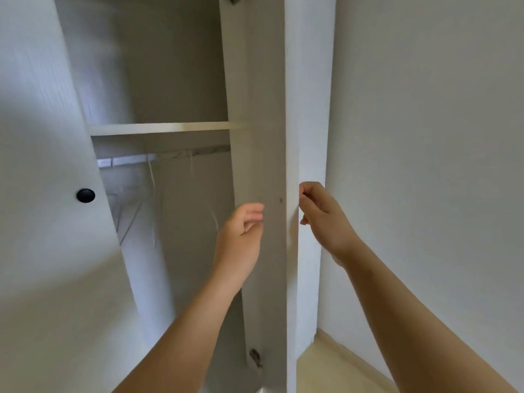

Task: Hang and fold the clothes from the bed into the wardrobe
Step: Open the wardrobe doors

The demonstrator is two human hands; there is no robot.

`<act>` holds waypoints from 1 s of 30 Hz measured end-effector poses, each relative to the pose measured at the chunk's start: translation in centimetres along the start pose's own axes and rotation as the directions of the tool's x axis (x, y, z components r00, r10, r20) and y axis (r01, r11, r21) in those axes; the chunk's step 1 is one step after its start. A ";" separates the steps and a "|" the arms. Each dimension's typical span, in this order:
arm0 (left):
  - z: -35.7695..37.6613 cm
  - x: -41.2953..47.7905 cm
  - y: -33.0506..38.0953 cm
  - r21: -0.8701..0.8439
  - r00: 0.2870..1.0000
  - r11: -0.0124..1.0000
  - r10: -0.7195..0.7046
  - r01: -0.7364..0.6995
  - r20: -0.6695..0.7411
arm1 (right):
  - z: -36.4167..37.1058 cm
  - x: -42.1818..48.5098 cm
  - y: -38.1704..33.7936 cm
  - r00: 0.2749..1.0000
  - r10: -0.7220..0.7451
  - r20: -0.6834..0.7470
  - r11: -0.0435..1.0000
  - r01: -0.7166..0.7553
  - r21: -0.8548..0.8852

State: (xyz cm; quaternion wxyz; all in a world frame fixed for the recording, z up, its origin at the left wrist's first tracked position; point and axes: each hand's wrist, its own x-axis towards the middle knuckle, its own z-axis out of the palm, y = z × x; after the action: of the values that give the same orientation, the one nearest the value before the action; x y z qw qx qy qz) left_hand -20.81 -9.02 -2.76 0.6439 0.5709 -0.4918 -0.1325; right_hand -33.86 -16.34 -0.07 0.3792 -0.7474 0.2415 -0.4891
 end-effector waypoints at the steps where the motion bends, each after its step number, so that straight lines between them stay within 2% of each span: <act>1: 1.5 0.0 0.3 -0.015 1.000 1.000 -0.002 0.002 0.009 | -1.3 0.1 0.3 1.000 0.016 -0.016 1.000 -0.016 -0.001; 8: 10.1 0.0 2.0 -0.054 0.999 0.999 0.001 0.002 0.043 | -8.9 1.2 2.3 0.980 0.196 -0.033 0.959 -0.185 0.215; 13: 14.0 0.3 1.8 -0.053 1.000 0.998 -0.017 0.018 0.020 | -12.1 1.5 4.2 0.973 0.228 -0.038 0.942 -0.210 0.262; 17: 15.9 0.1 1.4 -0.035 0.999 0.999 -0.036 0.036 0.016 | -13.0 1.1 5.6 0.981 0.192 -0.015 0.955 -0.183 0.232; 20: 16.0 -0.1 1.3 -0.027 0.998 0.998 -0.061 0.060 -0.004 | -13.1 0.7 5.8 0.972 0.205 -0.116 0.966 -0.182 0.181; 22: 15.4 -0.4 1.2 0.002 0.997 0.998 -0.065 0.065 -0.040 | -13.0 0.0 5.8 0.966 0.121 -0.227 0.990 -0.101 0.097; 24: 14.2 -0.7 1.1 0.040 0.994 0.996 -0.072 0.076 -0.088 | -12.5 -0.7 5.8 0.962 -0.020 -0.271 0.999 0.010 -0.036; 26: 12.6 -1.0 0.9 0.063 0.988 0.993 -0.092 0.101 -0.126 | -11.5 -1.0 5.9 0.974 -0.076 -0.212 0.995 0.058 -0.087; 30: 8.8 -1.6 0.3 0.106 0.974 0.983 -0.127 0.148 -0.188 | -8.1 -0.9 5.8 0.999 -0.020 -0.041 1.000 0.020 -0.017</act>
State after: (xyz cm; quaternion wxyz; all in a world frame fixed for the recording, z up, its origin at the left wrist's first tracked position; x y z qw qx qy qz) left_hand -28.63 -13.07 -4.51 0.6397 0.6508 -0.3977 -0.0948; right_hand -41.55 -21.78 -3.30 0.3630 -0.7428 0.2459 -0.5060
